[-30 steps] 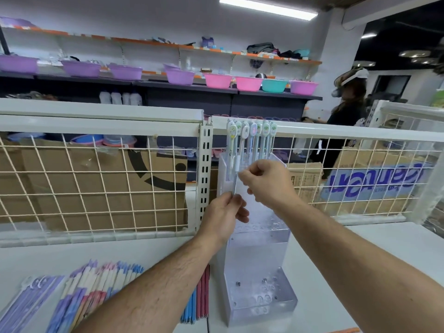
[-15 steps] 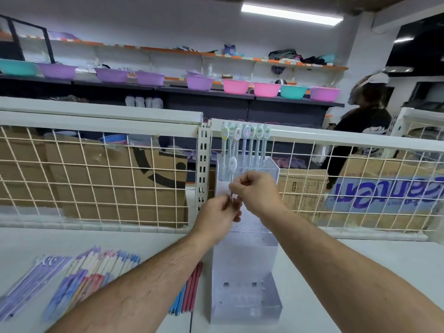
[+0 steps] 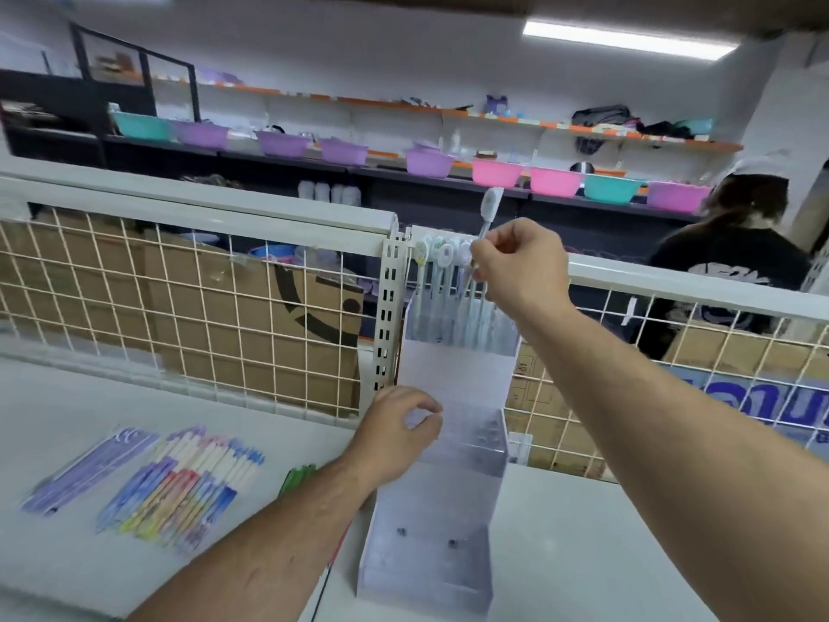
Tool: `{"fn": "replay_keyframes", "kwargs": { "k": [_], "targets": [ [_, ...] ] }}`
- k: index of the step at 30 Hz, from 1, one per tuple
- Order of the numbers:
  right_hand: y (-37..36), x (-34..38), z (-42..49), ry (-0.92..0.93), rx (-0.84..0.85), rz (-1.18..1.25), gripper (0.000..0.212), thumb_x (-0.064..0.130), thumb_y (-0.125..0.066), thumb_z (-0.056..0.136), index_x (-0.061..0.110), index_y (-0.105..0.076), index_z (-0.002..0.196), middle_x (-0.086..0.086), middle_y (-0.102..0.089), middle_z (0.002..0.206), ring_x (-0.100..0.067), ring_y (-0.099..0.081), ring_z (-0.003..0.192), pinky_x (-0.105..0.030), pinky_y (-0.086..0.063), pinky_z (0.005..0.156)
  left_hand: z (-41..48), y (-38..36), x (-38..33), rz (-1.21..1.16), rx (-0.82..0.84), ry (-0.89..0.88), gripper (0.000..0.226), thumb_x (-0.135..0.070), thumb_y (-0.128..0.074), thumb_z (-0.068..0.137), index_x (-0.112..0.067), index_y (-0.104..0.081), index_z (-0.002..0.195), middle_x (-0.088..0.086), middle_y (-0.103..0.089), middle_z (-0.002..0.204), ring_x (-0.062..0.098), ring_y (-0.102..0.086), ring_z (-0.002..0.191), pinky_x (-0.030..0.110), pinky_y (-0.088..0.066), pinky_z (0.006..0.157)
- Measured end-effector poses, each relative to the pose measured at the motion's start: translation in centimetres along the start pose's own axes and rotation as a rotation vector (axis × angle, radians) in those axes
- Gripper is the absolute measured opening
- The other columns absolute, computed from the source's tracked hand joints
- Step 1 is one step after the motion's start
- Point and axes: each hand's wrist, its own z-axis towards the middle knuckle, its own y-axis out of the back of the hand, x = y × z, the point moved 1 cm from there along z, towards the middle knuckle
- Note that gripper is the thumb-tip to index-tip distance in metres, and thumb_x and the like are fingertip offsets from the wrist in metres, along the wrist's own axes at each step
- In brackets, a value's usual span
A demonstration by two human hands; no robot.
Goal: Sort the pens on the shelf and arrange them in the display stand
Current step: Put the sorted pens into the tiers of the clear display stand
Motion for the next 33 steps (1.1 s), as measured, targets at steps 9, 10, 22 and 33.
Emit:
{"fn": "replay_keyframes", "kwargs": {
  "k": [9, 10, 22, 33],
  "targets": [
    [-2.2, -1.2, 1.1, -0.024, 0.005, -0.035, 0.016, 0.021, -0.068, 0.086, 0.025, -0.062, 0.071, 0.003, -0.070, 0.072, -0.022, -0.073, 0.077, -0.051, -0.061, 0.072, 0.1, -0.3, 0.7, -0.010, 0.016, 0.018, 0.013, -0.027, -0.065, 0.092, -0.030, -0.069, 0.104, -0.014, -0.061, 0.112, 0.000, -0.045, 0.116, 0.000, -0.027, 0.092],
    [-2.5, -1.4, 1.0, -0.028, 0.006, -0.052, 0.016, 0.023, -0.067, 0.085, 0.025, -0.062, 0.070, 0.003, -0.070, 0.071, -0.023, -0.072, 0.077, -0.051, -0.060, 0.072, 0.2, -0.3, 0.8, -0.008, 0.017, 0.013, 0.013, -0.028, -0.064, 0.092, -0.030, -0.069, 0.104, -0.015, -0.061, 0.112, -0.001, -0.045, 0.115, 0.001, -0.028, 0.092],
    [-4.2, -3.0, 0.5, -0.068, 0.025, -0.263, 0.013, 0.018, -0.066, 0.093, 0.018, -0.067, 0.080, -0.001, -0.071, 0.076, -0.019, -0.071, 0.074, -0.039, -0.061, 0.071, 0.3, -0.4, 1.1, -0.033, 0.015, -0.022, 0.012, -0.029, -0.063, 0.094, -0.030, -0.068, 0.105, -0.019, -0.058, 0.110, -0.001, -0.044, 0.116, 0.014, -0.033, 0.099],
    [-4.7, -3.6, -0.1, -0.126, 0.054, -0.305, 0.020, 0.016, -0.062, 0.093, 0.015, -0.068, 0.074, -0.004, -0.071, 0.072, -0.024, -0.073, 0.072, -0.046, -0.062, 0.068, 0.4, -0.4, 1.3, -0.034, 0.024, -0.033, 0.011, -0.030, -0.062, 0.093, -0.035, -0.065, 0.102, -0.020, -0.057, 0.109, 0.000, -0.043, 0.116, 0.016, -0.034, 0.100]
  ]
}}
